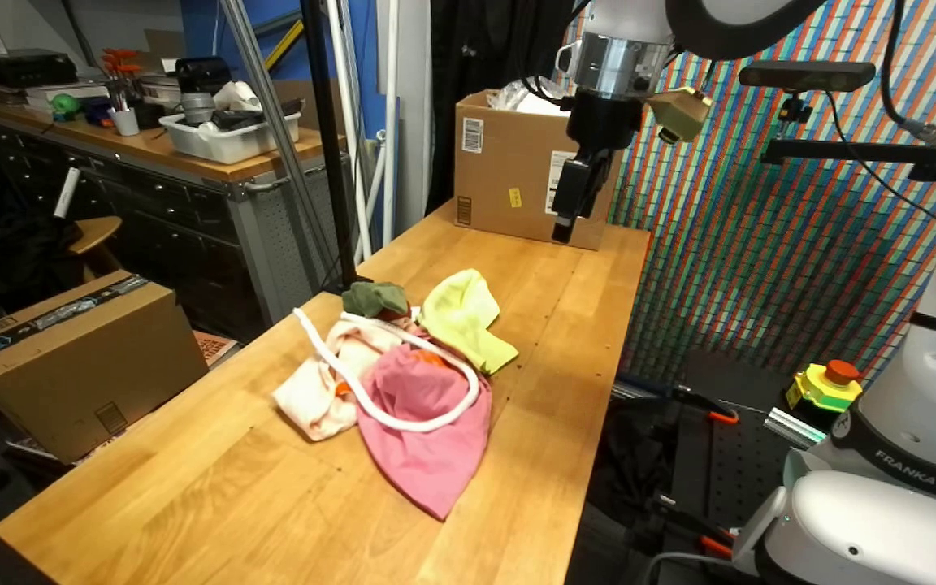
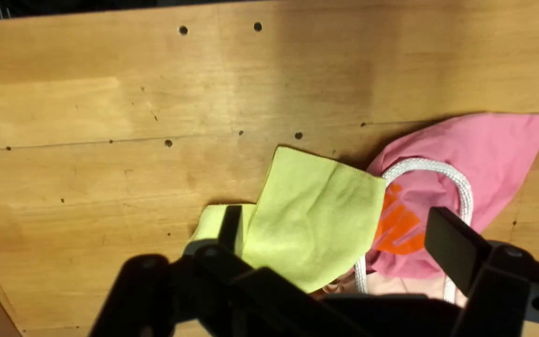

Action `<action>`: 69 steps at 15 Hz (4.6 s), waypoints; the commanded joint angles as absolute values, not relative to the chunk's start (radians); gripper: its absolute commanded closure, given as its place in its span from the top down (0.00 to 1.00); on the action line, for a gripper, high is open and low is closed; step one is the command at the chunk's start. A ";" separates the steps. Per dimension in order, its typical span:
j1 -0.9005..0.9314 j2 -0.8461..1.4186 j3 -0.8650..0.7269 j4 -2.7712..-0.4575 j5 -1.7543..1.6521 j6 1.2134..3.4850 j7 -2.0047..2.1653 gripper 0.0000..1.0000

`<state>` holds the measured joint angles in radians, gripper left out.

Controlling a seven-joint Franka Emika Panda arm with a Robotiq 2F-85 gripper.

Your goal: Separate the things on the heap

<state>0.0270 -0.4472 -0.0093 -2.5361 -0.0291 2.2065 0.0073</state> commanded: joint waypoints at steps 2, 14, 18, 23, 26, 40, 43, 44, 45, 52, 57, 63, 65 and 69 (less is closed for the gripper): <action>0.021 -0.303 -0.001 -2.483 -0.018 2.397 0.013 1.00; -0.001 0.059 -0.002 -2.335 -0.071 2.610 0.286 1.00; 0.018 0.153 -0.012 -2.284 -0.059 2.632 0.323 1.00; 0.051 0.254 -0.034 -2.213 -0.087 2.653 0.407 1.00; 0.067 0.301 -0.038 -2.170 -0.072 2.651 0.419 1.00; 0.147 0.438 -0.085 -2.033 -0.077 2.630 0.485 1.00; 0.157 0.454 -0.105 -2.022 -0.077 2.630 0.498 1.00; 0.160 0.457 -0.110 -2.020 -0.076 2.631 0.502 1.00; 0.163 0.459 -0.117 -2.018 -0.078 2.631 0.505 1.00; 0.171 0.442 -0.137 -2.029 -0.076 2.641 0.526 0.35; 0.181 0.421 -0.150 -2.046 -0.084 2.648 0.550 0.04; 0.192 0.345 -0.183 -2.092 -0.094 2.626 0.617 0.07; 0.203 0.298 -0.204 -2.114 -0.125 2.638 0.667 0.06; 0.212 0.197 -0.236 -2.138 -0.255 2.642 0.827 0.06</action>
<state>0.1906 0.3009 -0.2058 -2.0852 -0.1671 2.6362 0.7097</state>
